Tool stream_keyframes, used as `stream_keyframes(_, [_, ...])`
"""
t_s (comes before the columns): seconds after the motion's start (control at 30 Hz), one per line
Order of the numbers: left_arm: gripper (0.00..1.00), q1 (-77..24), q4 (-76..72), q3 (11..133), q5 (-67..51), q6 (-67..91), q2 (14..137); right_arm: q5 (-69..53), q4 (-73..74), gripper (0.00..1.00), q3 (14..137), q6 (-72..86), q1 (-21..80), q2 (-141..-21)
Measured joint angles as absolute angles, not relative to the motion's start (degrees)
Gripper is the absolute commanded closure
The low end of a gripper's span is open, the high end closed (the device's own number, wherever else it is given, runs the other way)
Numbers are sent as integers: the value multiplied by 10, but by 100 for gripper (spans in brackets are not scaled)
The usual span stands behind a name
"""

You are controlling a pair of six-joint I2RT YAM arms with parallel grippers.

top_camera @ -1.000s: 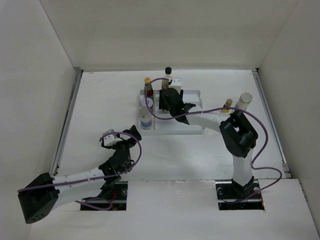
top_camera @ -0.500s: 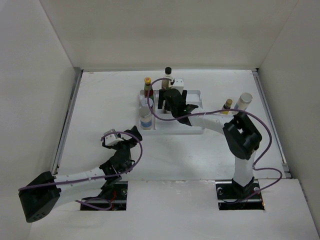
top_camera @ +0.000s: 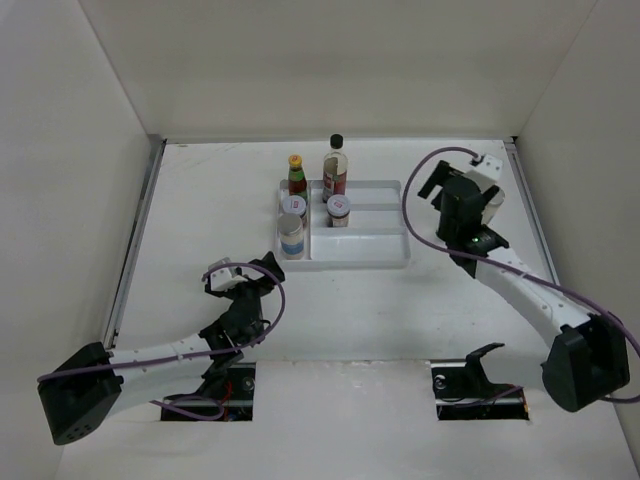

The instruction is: Organize the condiment bottles

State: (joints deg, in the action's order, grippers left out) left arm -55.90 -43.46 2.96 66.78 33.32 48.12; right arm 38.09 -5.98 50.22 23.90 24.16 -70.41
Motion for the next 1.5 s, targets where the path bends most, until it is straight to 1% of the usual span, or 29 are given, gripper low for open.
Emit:
stream_keyframes(0.1, [0,-559,-435,30,665,334,485,397,-42,5,496,237,186,-700])
stream_keyframes(0.2, [0,-559,-435,30,663,335,496,398,-31,6,496,235,162,-717])
stream_keyframes(0.3, [0,-558,-434,30,657,336,505,388,-27,13,496,233,144,-752])
stream_keyframes(0.43, [0,-555,-434,30,652,338,510,366,-19,30,497,229,123,-803])
stream_keyframes(0.47, [0,-555,-434,30,651,339,511,362,-19,33,497,228,120,-813])
stream_keyframes(0.57, [0,-553,-435,30,648,339,511,353,-16,54,498,225,116,-838])
stream_keyframes(0.6, [0,-552,-434,30,648,339,511,351,-16,59,498,225,116,-842])
stream_keyframes(0.63, [0,-552,-435,30,648,339,511,350,-17,61,498,224,116,-844])
stream_keyframes(0.73, [0,-552,-434,30,646,340,509,357,-17,65,496,220,123,-835])
stream_keyframes(0.83, [0,-552,-435,30,646,342,506,380,-17,65,493,197,158,-799])
stream_keyframes(0.93, [0,-552,-434,30,645,344,503,394,-19,64,498,177,227,-754])
stream_keyframes(1.03, [0,-552,-435,30,644,346,497,400,-20,64,522,175,312,-744])
stream_keyframes(1.13, [0,-551,-434,30,644,348,497,401,-26,64,554,181,392,-772])
stream_keyframes(1.23, [0,-552,-435,30,644,349,496,396,-36,64,584,191,451,-827])
stream_keyframes(1.4, [0,-552,-433,30,642,350,500,383,-45,65,628,198,494,-923])
stream_keyframes(1.5, [0,-552,-434,30,642,350,499,379,-52,64,639,203,507,-961])
